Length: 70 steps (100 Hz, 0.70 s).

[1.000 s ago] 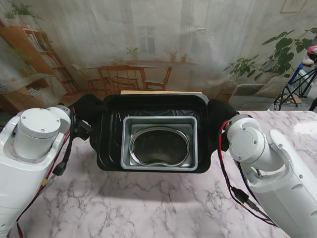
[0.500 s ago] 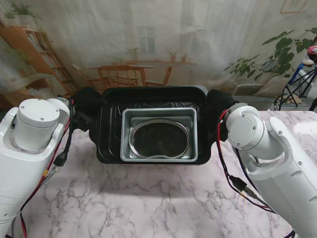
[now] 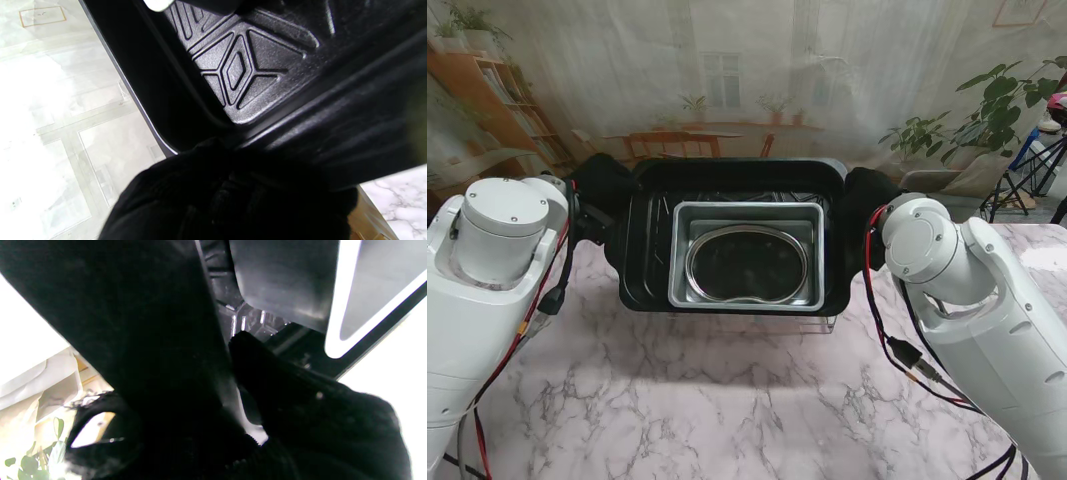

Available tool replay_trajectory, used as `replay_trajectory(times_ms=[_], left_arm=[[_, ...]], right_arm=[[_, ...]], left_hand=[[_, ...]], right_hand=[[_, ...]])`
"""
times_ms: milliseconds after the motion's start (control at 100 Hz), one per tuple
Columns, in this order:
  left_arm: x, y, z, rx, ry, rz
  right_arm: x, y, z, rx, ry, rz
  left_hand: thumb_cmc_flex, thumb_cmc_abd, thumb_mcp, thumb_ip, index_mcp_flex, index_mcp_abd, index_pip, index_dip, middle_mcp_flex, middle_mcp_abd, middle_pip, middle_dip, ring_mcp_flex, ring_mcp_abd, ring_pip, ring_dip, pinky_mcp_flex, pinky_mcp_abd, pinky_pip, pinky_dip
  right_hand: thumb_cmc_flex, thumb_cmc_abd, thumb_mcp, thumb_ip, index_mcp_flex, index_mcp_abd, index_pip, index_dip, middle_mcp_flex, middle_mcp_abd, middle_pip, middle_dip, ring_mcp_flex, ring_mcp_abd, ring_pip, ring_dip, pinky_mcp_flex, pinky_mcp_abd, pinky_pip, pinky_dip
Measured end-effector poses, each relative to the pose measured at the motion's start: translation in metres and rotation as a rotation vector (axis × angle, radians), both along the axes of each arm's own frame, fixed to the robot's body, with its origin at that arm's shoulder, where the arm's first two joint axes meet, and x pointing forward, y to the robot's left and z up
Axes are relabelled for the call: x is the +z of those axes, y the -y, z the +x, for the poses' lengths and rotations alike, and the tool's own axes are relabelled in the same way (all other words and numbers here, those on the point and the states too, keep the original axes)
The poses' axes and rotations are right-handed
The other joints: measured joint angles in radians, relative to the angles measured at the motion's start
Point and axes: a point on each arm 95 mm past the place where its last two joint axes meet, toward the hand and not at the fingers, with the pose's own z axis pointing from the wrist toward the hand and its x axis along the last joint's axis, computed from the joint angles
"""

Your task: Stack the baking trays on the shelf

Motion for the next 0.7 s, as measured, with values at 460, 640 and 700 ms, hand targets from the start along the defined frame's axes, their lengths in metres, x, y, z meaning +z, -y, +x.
replay_trajectory(times_ms=[460, 640, 700], left_arm=[[-0.005, 0.004, 0.033, 0.061, -0.024, 0.012], [-0.004, 0.007, 0.044, 0.083, -0.018, -0.005], [-0.005, 0.007, 0.047, 0.086, -0.017, -0.008]], right_arm=[[-0.014, -0.004, 0.030, -0.033, -0.011, -0.028], [-0.018, -0.003, 0.042, -0.051, -0.018, -0.031], [-0.018, -0.003, 0.044, -0.051, -0.017, -0.038]], left_hand=[[-0.013, -0.012, 0.000, -0.002, 0.041, -0.029, -0.001, -0.008, 0.002, -0.007, 0.018, 0.000, 0.000, 0.007, 0.000, -0.001, 0.000, 0.009, 0.013, 0.000], [-0.022, -0.014, -0.001, -0.012, 0.059, -0.040, -0.001, -0.008, 0.002, -0.008, 0.028, 0.000, -0.001, 0.011, 0.000, 0.000, 0.000, 0.011, 0.054, 0.002], [-0.022, -0.014, -0.001, -0.012, 0.061, -0.042, -0.001, -0.008, 0.002, -0.008, 0.028, 0.000, -0.001, 0.012, 0.000, 0.000, 0.000, 0.011, 0.060, 0.013]], right_hand=[[-0.002, 0.000, 0.000, 0.000, 0.000, -0.001, 0.000, 0.000, 0.002, -0.002, 0.000, 0.000, -0.001, 0.001, 0.000, -0.006, -0.001, 0.000, 0.000, -0.001], [-0.004, 0.000, 0.000, 0.000, 0.009, -0.005, 0.000, 0.000, 0.011, -0.005, 0.000, 0.000, 0.008, 0.001, 0.001, -0.005, -0.001, 0.003, 0.000, -0.001], [-0.004, 0.000, -0.002, 0.000, 0.009, -0.005, 0.000, 0.000, 0.011, -0.005, 0.000, 0.000, 0.008, 0.001, 0.001, -0.004, -0.001, 0.003, 0.000, -0.002]])
